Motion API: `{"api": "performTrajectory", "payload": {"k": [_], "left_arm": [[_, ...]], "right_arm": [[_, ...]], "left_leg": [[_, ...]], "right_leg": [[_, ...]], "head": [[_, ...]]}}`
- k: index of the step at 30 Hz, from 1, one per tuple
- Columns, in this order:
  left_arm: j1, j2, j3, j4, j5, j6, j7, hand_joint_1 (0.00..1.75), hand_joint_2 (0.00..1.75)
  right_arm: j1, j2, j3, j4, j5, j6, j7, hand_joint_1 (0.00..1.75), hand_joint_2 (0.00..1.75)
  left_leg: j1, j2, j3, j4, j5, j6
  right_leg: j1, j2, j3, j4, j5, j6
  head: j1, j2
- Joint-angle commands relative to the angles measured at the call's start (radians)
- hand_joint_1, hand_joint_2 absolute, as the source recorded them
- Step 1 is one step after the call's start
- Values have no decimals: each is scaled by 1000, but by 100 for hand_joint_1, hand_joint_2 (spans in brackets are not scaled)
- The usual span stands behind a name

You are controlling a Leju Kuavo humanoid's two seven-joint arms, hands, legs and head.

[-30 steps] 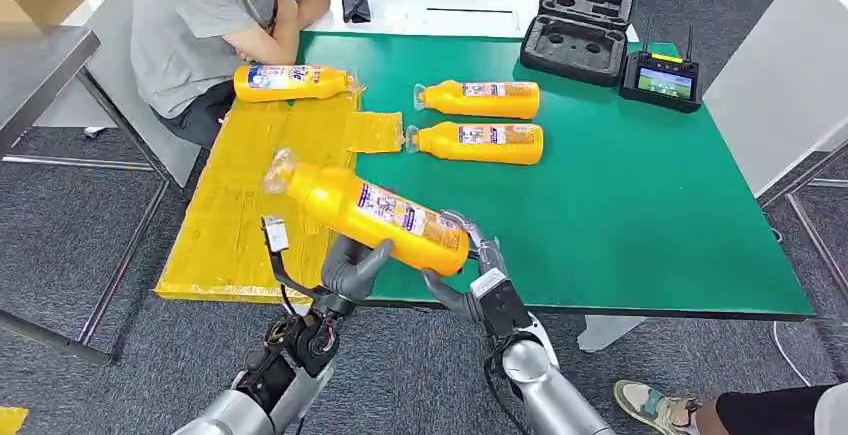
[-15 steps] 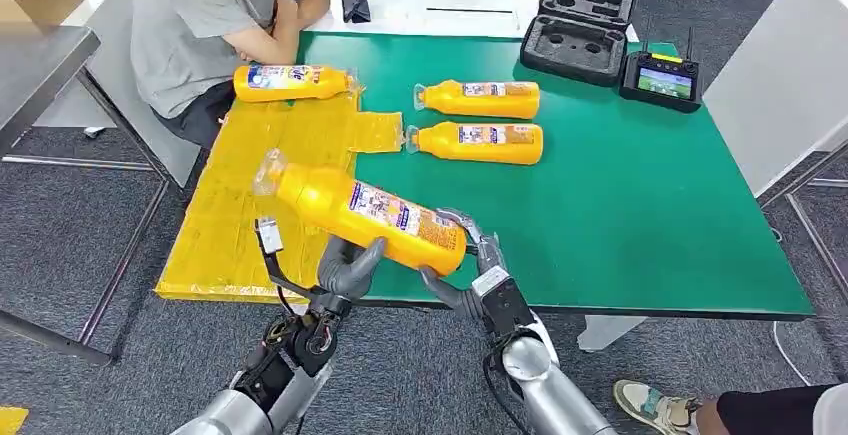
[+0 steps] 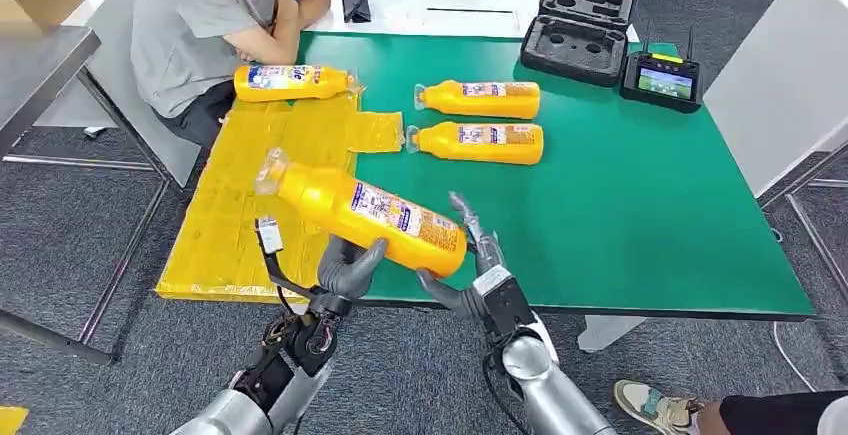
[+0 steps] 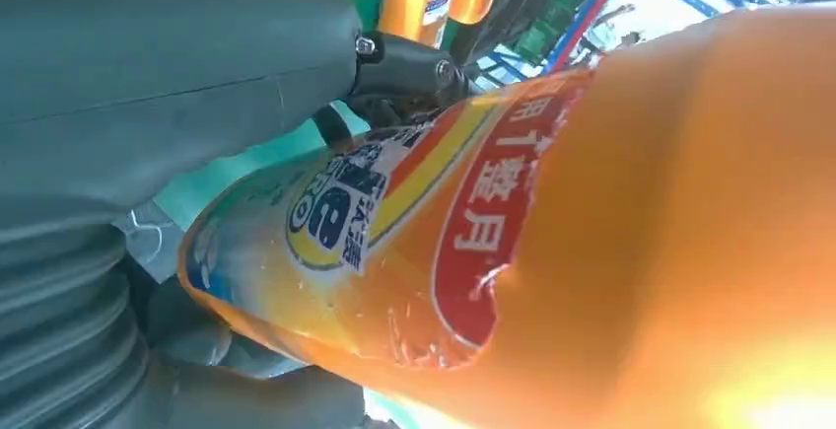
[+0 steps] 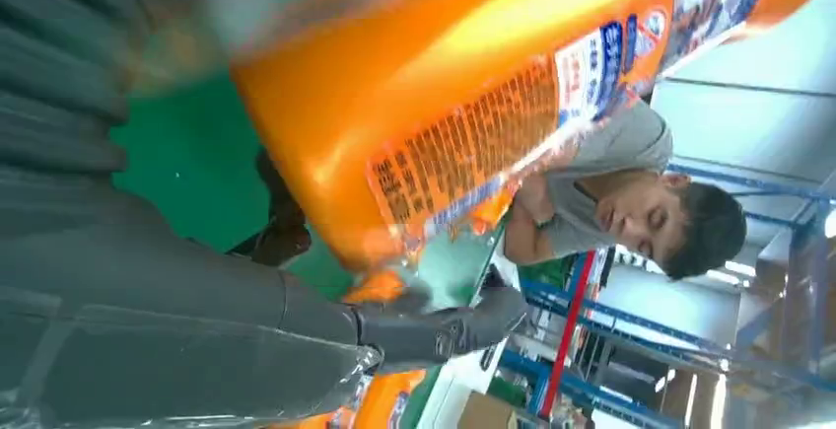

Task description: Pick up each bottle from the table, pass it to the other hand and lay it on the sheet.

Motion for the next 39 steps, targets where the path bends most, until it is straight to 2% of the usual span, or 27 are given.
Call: {"api": "performTrajectory", "payload": {"k": [1,8,16,18,19,20,30,32,36,38,39], "left_arm": [[-33,39,-17,-4,-20,23,-8,175,175],[-18,63,-35,-56,-149,128,-70,175,175],[-1,60,-52,-92,-231,158,-97,175,175],[-2,68,-68,-113,-334,268,-142,175,175],[-15,83,-92,-121,-482,463,-153,175,175],[-25,93,-102,-118,-556,557,-153,175,175],[-25,93,-102,-118,-556,557,-153,175,175],[-38,111,-94,-102,-604,611,-142,175,175],[-38,132,-66,-110,-598,557,-152,175,175],[-32,138,-56,-128,-636,600,-149,175,175],[-34,148,-67,-139,-710,685,-144,175,175]], "right_arm": [[-28,10,-18,27,1,-7,-1,0,175],[18,4,-47,-1,1,-43,-1,0,175],[57,-5,-76,-28,0,-57,-1,0,175],[64,-3,-83,-35,3,-67,-1,0,175],[70,0,-91,-38,6,-79,-1,0,175],[72,1,-95,-40,5,-81,-1,0,175],[72,1,-95,-40,5,-81,-1,0,175],[71,5,-102,-35,0,-75,-1,0,175],[68,16,-114,-32,-6,-59,-1,0,175],[72,19,-121,-29,2,-69,-1,0,175],[79,18,-126,-47,-5,-67,-1,0,175]], "left_leg": [[1,3,2,1,-2,-2],[1,1,2,0,-1,-1],[0,1,2,0,-1,-1],[0,1,2,1,-1,-1],[0,1,1,0,-1,-1],[1,1,2,1,-2,-2],[1,2,2,1,-2,-1],[1,2,3,1,-2,-2],[1,3,2,1,-1,-2],[1,3,2,1,-2,-2],[1,2,2,1,-1,-2]], "right_leg": [[1,2,2,1,-1,-2],[1,1,2,0,-1,-2],[1,0,2,0,-1,-2],[1,0,2,1,-1,-2],[0,0,1,0,0,-1],[1,1,2,1,-1,-2],[1,1,1,1,-1,-2],[1,1,2,1,-2,-2],[1,3,1,1,0,-2],[1,3,1,1,-1,-3],[1,2,1,1,0,-2]], "head": [[0,0],[0,0],[0,0],[0,0],[0,0],[0,0],[0,0],[0,0],[0,0],[0,0],[0,0]]}}
